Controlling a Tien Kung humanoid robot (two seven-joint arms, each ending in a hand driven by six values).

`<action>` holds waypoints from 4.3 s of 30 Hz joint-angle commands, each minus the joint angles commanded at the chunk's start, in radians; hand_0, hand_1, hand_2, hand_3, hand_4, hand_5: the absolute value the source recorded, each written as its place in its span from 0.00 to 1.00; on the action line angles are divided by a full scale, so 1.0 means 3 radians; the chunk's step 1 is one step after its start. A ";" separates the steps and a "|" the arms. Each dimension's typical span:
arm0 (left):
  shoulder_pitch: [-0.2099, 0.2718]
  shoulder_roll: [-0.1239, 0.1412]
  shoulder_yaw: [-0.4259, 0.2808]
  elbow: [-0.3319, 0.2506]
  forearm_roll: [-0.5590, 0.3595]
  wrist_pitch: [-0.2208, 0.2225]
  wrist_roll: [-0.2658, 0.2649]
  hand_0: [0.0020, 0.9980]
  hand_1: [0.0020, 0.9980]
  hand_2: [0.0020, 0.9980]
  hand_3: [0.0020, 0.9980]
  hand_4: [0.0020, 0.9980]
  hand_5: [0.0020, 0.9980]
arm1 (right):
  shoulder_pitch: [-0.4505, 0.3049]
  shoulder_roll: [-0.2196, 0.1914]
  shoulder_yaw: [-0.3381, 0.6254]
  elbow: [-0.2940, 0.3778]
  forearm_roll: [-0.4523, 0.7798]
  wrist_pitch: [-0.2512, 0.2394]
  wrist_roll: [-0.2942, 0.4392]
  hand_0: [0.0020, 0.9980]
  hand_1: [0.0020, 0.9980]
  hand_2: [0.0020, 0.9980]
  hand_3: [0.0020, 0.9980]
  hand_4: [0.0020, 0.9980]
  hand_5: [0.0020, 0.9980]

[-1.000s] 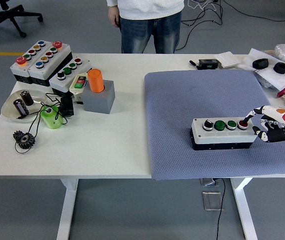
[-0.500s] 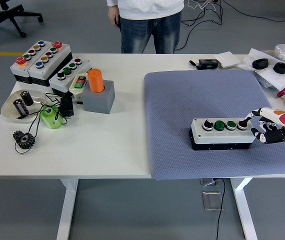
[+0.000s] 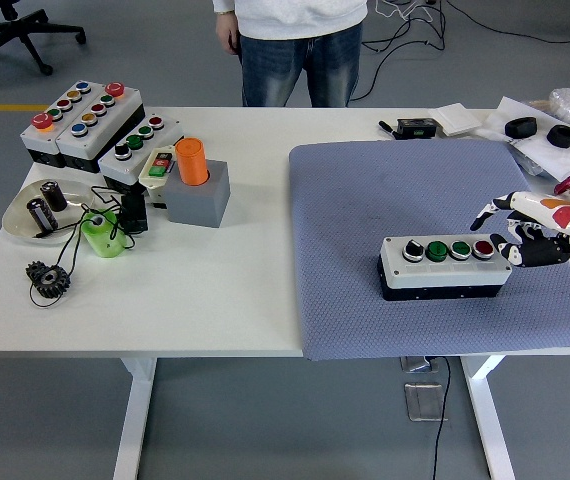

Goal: Pick up the button,place it on the desk,press the button,press the button

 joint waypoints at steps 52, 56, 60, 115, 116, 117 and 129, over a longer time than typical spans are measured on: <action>0.0049 0.0011 0.0082 0.0012 -0.0004 0.0016 0.0009 0.67 0.67 0.67 0.63 0.44 1.00 | 0.0004 0.0152 0.0201 0.0000 -0.0019 0.0010 0.0004 0.09 0.00 0.07 0.65 0.48 0.00; 0.0046 0.0012 0.0055 0.0011 0.0013 0.0019 0.0009 0.67 0.67 0.67 0.63 0.44 1.00 | -0.0051 0.0163 0.0373 -0.0022 0.0111 -0.0069 0.0033 0.09 0.00 0.07 0.65 0.48 0.00; 0.0040 0.0011 0.0035 0.0011 0.0022 0.0021 0.0011 0.67 0.67 0.67 0.63 0.44 1.00 | -0.0120 0.0175 0.0574 -0.0107 0.0550 -0.0295 0.0124 0.33 0.15 0.28 0.74 0.50 0.00; 0.0108 -0.0041 0.0291 0.0028 -0.0143 -0.0054 0.0019 0.67 0.69 0.68 0.64 0.44 1.00 | -0.0884 0.0671 0.1888 -0.0599 0.5416 -0.0594 0.0490 0.75 0.74 0.80 0.81 0.61 0.33; 0.0114 -0.0042 0.0286 0.0026 -0.0140 -0.0054 0.0020 0.67 0.69 0.68 0.64 0.44 1.00 | -0.0880 0.0672 0.1874 -0.0578 0.5414 -0.0549 0.0472 0.75 0.74 0.80 0.81 0.61 0.33; 0.0116 -0.0043 0.0283 0.0025 -0.0138 -0.0054 0.0021 0.67 0.69 0.68 0.64 0.44 1.00 | -0.0877 0.0672 0.1865 -0.0566 0.5410 -0.0526 0.0463 0.75 0.74 0.80 0.81 0.61 0.33; 0.0110 -0.0070 0.0187 0.0035 -0.0083 -0.0035 0.0037 0.67 0.69 0.68 0.64 0.44 1.00 | -0.0854 0.0684 0.1794 -0.0341 0.5365 -0.0333 0.0383 0.77 0.76 0.81 0.83 0.62 0.35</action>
